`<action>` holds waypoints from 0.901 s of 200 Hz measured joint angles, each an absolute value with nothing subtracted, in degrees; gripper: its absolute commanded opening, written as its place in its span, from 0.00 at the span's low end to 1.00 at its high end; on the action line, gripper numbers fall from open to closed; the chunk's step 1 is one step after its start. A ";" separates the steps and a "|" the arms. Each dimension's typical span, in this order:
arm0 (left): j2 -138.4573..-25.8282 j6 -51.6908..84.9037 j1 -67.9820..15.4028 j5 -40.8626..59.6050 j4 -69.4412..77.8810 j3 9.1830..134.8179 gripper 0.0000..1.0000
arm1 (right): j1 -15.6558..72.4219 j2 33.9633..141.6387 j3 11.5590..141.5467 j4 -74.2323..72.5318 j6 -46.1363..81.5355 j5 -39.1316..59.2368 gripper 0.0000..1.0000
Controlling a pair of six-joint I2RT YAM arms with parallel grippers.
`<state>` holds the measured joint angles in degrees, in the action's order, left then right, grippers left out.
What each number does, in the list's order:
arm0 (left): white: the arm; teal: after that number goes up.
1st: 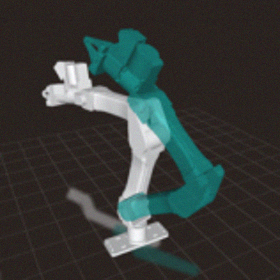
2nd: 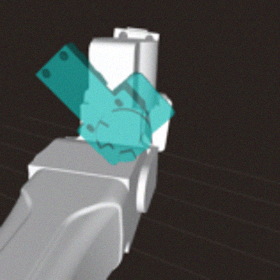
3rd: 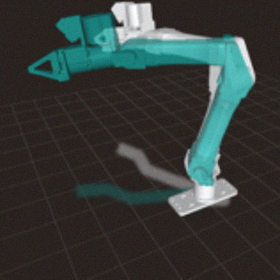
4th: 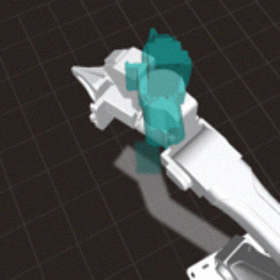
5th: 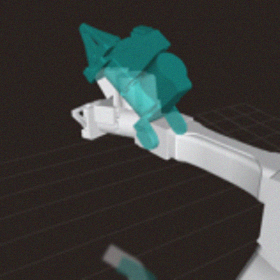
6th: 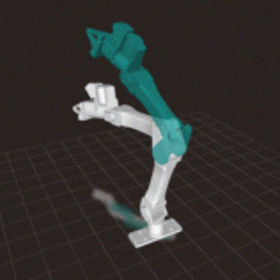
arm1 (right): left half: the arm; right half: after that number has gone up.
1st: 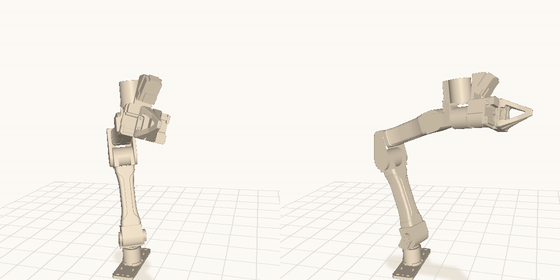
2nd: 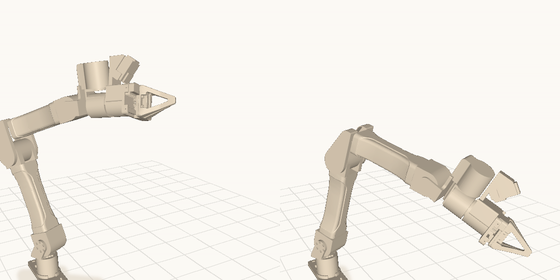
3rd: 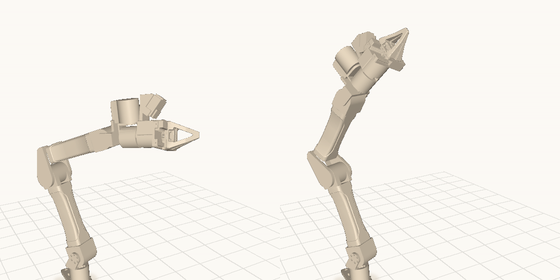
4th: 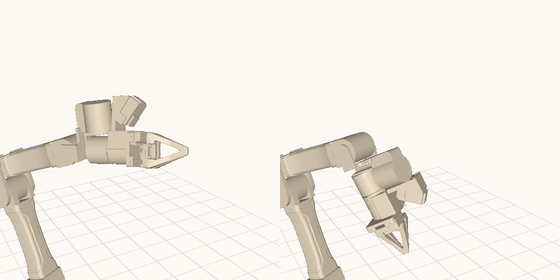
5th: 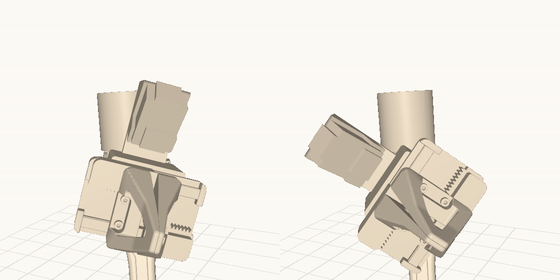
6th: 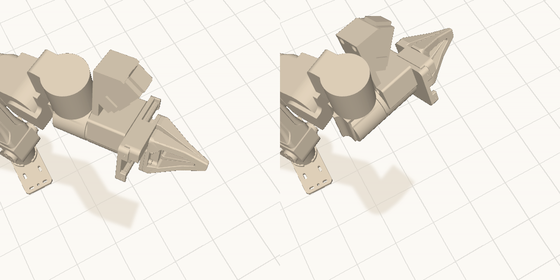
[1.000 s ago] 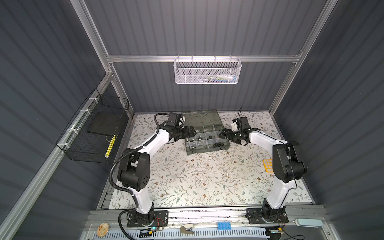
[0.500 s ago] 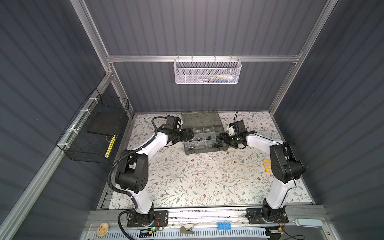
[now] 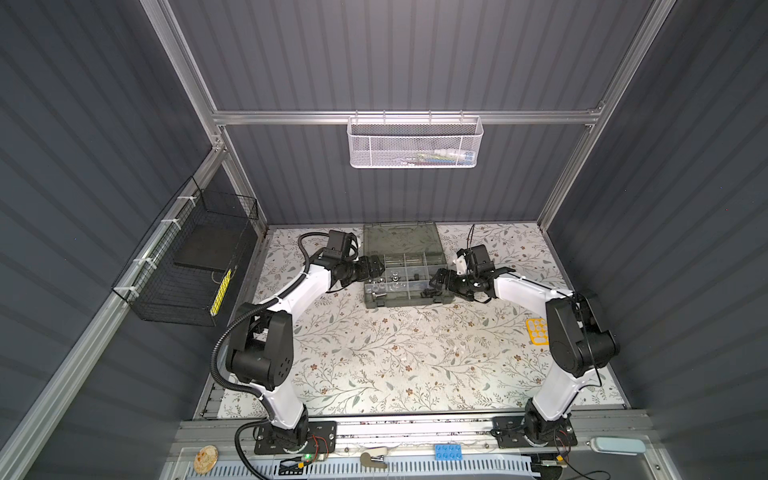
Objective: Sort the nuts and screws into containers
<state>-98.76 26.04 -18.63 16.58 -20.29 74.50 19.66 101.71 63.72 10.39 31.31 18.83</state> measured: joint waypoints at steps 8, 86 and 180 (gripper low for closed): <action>-98.45 26.02 -18.50 16.58 -20.34 74.50 1.00 | 19.90 101.49 63.35 10.22 31.48 18.83 0.99; -96.20 26.02 -17.30 16.10 -20.99 74.04 1.00 | 21.39 100.53 62.00 9.26 32.82 18.65 0.99; -88.23 25.02 -14.76 -1.08 -21.37 66.98 1.00 | 11.99 83.85 57.78 13.08 29.89 9.08 0.99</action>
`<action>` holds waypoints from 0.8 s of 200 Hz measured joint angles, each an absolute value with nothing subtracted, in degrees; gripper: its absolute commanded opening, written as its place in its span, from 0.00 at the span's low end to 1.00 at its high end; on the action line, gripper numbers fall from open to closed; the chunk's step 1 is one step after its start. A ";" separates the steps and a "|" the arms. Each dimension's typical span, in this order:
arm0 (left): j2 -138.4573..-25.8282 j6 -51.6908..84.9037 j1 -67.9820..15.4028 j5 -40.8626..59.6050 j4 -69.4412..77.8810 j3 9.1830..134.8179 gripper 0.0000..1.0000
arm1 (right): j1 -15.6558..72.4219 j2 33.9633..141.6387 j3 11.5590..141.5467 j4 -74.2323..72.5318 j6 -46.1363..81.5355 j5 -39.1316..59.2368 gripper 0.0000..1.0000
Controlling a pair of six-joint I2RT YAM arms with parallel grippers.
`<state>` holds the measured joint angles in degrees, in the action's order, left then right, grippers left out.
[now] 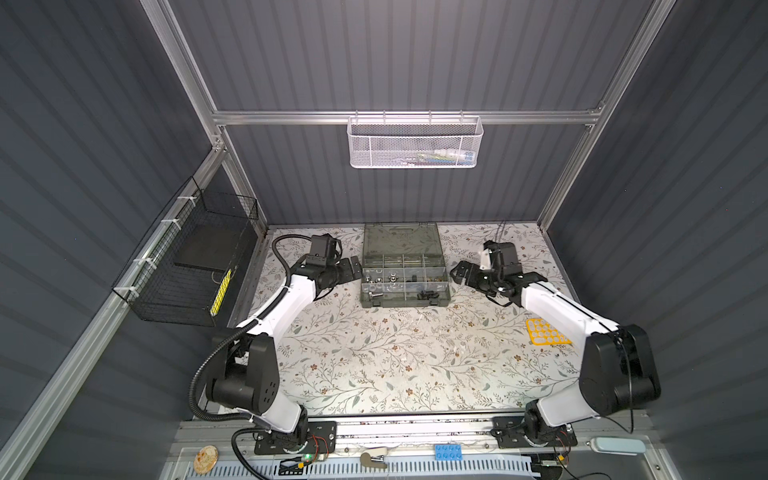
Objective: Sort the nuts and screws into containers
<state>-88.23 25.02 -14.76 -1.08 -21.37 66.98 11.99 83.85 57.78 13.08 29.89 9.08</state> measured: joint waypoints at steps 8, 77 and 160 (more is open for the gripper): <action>-87.66 24.62 -14.31 -3.55 -21.30 66.46 1.00 | 9.82 82.17 56.99 13.34 29.63 7.33 0.99; -86.59 19.44 -8.36 -15.64 -16.93 58.54 1.00 | -1.04 70.67 40.71 4.71 26.68 -8.56 0.99; -90.13 11.05 -6.11 -28.34 8.25 41.21 1.00 | -0.93 67.88 28.80 -16.01 20.05 -22.68 0.99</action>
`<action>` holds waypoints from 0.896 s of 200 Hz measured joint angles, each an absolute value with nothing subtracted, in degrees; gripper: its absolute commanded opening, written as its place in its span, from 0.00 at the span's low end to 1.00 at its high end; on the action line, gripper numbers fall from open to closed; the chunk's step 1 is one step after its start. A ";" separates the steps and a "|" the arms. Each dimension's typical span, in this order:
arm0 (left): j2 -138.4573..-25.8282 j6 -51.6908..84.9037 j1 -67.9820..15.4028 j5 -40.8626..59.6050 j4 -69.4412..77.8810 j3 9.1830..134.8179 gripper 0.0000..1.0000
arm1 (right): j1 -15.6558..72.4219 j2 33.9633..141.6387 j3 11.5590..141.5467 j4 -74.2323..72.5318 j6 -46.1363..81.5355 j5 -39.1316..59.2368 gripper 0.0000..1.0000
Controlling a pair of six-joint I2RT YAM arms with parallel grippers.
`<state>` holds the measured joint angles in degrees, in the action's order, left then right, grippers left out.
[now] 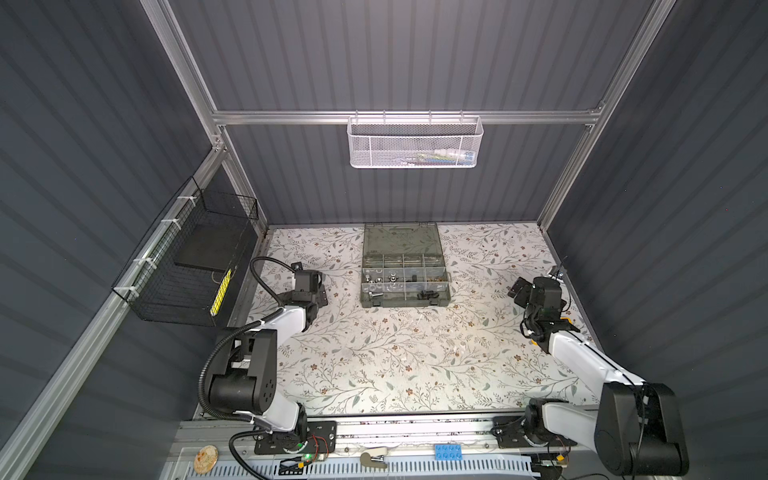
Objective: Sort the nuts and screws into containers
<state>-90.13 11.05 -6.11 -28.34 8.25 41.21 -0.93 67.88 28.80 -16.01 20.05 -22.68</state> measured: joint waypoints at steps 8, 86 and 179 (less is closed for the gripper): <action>-91.64 11.00 -5.63 -28.86 10.76 40.62 1.00 | -0.93 67.70 27.57 -17.78 18.98 -23.51 0.99; -96.57 9.72 0.93 -20.01 26.26 38.52 1.00 | -0.93 66.37 17.19 -34.06 12.45 -26.48 0.99; -97.65 3.60 -2.22 -11.99 50.43 24.75 1.00 | -0.93 72.25 12.51 -52.53 9.82 -25.89 0.99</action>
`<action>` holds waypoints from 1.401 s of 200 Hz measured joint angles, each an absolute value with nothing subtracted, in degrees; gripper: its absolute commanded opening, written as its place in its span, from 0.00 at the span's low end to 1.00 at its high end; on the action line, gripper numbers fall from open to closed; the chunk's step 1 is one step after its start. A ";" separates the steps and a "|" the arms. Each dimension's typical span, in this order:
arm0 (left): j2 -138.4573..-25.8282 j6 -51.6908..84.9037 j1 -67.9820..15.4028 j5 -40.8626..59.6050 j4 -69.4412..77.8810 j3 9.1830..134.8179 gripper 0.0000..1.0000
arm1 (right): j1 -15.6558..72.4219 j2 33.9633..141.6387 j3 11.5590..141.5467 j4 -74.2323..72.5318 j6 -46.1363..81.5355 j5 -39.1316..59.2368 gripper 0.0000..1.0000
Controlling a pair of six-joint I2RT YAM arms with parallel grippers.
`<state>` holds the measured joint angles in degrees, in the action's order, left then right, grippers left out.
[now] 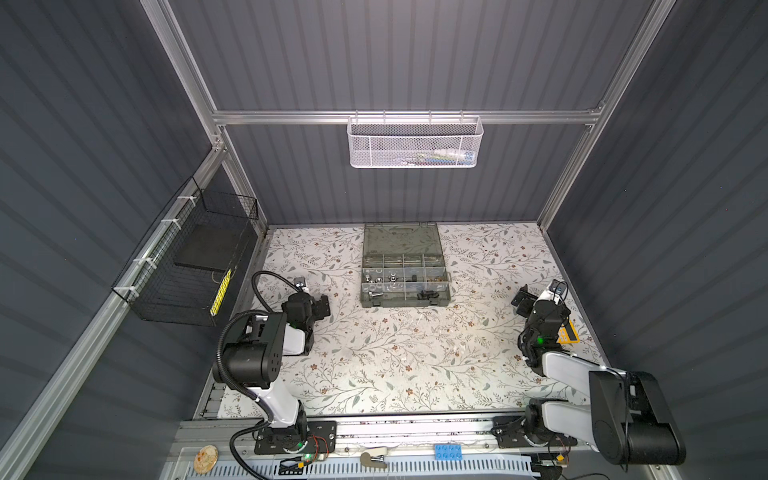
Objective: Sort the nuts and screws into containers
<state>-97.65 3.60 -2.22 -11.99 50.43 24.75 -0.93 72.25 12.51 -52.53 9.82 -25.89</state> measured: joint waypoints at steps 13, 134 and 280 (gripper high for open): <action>-97.67 3.51 -2.22 -12.01 51.48 24.77 1.00 | -0.80 75.35 10.96 -58.00 9.30 -25.30 0.99; -97.67 3.33 -2.26 -12.16 53.23 24.77 1.00 | 1.93 84.47 8.43 -71.48 0.89 -10.00 0.99; -97.67 3.11 -2.59 -12.45 53.21 24.77 1.00 | -2.33 84.09 16.58 -59.79 5.13 -10.92 0.99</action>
<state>-97.67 3.11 -2.59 -12.45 53.21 24.77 -2.33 84.09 16.58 -59.79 5.13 -10.92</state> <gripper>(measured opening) 0.997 0.992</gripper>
